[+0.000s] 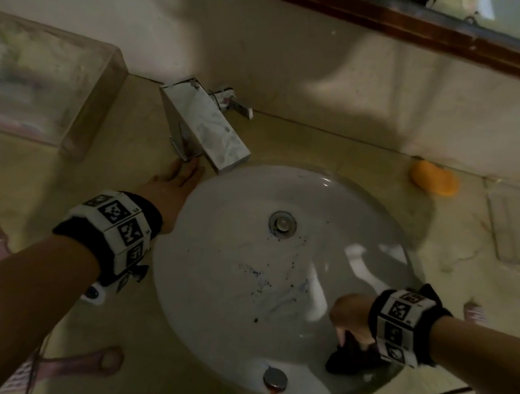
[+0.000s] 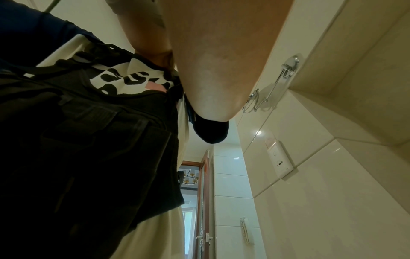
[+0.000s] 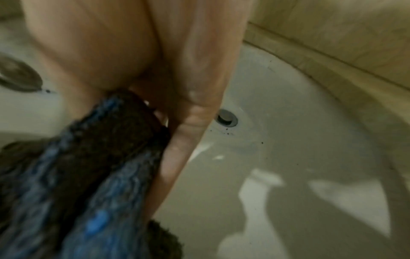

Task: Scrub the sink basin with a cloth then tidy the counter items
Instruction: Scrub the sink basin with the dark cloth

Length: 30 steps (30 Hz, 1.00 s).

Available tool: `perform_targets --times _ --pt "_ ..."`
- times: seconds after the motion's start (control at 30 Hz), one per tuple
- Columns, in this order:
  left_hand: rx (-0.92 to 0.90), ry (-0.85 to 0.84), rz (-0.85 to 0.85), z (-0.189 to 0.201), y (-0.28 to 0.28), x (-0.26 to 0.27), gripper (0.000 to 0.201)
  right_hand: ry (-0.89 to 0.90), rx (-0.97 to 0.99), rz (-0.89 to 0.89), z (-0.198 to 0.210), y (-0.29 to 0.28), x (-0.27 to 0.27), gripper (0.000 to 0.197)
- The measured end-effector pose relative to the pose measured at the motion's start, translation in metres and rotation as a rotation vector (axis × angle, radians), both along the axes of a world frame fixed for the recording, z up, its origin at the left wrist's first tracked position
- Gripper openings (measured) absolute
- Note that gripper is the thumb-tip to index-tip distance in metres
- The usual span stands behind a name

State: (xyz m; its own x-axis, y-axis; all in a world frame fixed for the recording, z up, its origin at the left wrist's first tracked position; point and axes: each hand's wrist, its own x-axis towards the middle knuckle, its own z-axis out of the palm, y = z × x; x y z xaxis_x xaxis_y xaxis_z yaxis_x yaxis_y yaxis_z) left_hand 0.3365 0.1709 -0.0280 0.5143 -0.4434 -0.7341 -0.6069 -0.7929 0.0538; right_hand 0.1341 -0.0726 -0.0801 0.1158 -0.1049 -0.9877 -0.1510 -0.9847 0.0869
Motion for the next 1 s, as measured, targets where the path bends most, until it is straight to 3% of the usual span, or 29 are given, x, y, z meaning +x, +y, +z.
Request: perform_targets --times 0.1,0.2,0.43,0.53,0.63,0.73,1.0 --pt "-0.015 -0.006 -0.005 -0.005 0.002 0.002 0.096 -0.035 0.053 0.222 -0.012 0.006 0.006 0.020" --pt "-0.017 -0.008 0.005 -0.010 0.004 0.004 0.099 -0.094 0.089 0.211 -0.027 0.009 0.020 0.040" --pt "0.000 -0.019 0.014 -0.008 0.002 0.001 0.099 -0.370 0.059 0.187 -0.020 -0.002 0.056 0.031" --pt "-0.004 -0.005 0.012 -0.007 0.001 0.002 0.099 -0.231 0.097 0.149 -0.006 -0.010 0.061 0.010" --pt "-0.010 -0.006 0.007 -0.008 0.002 0.002 0.100 0.077 0.246 0.191 -0.003 0.006 0.043 0.046" --pt "-0.022 -0.014 0.011 -0.011 0.003 0.002 0.100 0.153 0.318 0.297 -0.013 0.024 0.022 0.045" --pt "-0.021 -0.021 0.005 -0.011 0.003 0.002 0.101 -0.287 0.224 0.215 -0.043 0.034 0.029 0.032"
